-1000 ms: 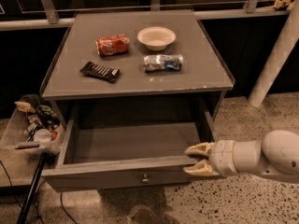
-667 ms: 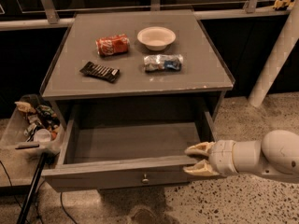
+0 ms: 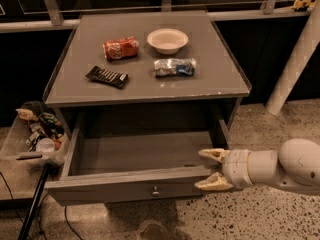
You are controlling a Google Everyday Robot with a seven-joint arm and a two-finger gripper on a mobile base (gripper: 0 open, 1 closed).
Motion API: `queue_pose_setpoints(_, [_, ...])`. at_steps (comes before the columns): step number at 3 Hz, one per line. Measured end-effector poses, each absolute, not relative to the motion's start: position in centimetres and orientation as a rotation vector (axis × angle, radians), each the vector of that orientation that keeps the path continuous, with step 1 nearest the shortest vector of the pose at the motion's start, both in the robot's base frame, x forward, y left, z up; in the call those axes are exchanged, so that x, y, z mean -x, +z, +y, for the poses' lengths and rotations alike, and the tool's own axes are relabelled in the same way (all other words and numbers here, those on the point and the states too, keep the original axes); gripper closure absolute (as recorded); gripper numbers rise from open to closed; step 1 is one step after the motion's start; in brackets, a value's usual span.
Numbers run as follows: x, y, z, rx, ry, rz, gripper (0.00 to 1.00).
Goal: Open top drawer
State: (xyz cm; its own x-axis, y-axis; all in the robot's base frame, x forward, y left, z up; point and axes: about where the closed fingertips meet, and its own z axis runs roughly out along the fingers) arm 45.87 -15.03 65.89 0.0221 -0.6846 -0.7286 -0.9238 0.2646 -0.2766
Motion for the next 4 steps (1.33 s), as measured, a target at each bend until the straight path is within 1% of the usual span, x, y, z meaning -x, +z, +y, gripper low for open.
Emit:
queue_pose_setpoints(2, [-45.0,66.1,-15.8,1.462,0.376,1.726,0.9])
queue_pose_setpoints(3, [-43.5,66.9,-16.5,1.442,0.371,1.716,1.0])
queue_pose_setpoints(4, [-42.9,67.1,-16.6,1.438,0.371,1.711,1.0])
